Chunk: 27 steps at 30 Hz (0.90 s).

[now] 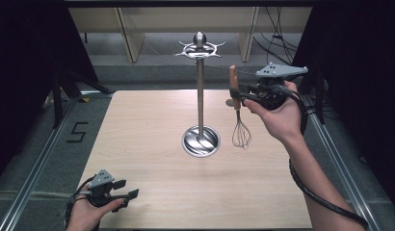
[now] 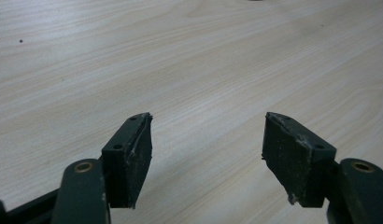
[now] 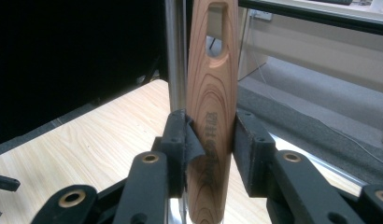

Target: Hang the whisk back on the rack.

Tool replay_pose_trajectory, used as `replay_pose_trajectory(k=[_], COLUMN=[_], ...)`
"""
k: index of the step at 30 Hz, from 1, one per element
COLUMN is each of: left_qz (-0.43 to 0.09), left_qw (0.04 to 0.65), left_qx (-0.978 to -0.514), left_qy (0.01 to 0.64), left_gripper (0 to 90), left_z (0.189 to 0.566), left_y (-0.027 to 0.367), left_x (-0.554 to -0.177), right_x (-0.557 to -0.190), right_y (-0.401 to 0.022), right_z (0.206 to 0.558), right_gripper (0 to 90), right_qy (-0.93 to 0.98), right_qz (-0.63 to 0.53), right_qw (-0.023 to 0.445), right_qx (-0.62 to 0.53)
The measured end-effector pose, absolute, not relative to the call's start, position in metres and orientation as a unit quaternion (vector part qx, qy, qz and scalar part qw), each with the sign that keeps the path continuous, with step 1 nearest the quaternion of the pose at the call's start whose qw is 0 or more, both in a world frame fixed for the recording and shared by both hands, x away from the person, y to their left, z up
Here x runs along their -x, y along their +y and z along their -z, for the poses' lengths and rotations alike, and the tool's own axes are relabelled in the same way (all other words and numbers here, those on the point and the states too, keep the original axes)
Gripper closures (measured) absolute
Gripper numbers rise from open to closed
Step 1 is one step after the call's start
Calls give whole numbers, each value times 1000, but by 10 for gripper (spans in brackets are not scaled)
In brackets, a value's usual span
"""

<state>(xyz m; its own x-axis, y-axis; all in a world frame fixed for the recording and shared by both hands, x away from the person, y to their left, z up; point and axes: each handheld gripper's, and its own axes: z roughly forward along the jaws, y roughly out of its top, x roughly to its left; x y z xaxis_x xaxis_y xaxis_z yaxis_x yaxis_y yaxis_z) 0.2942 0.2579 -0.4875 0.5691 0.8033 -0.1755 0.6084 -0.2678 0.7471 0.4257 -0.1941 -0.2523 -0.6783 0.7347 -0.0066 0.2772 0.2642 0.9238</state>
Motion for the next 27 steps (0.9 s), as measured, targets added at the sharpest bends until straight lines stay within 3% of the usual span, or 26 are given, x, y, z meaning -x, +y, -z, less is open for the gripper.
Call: replay_pose_trajectory(k=[27], left_qz=[-120], left_qw=[406], left_qx=[-788], left_qy=[447], left_gripper=[323], left_z=[487], left_y=[258], left_x=[-294], right_x=[-429], right_y=[-190], right_z=[239], right_gripper=[684], right_qy=[763], right_qz=[-512], right_qw=[228], right_qx=[-322])
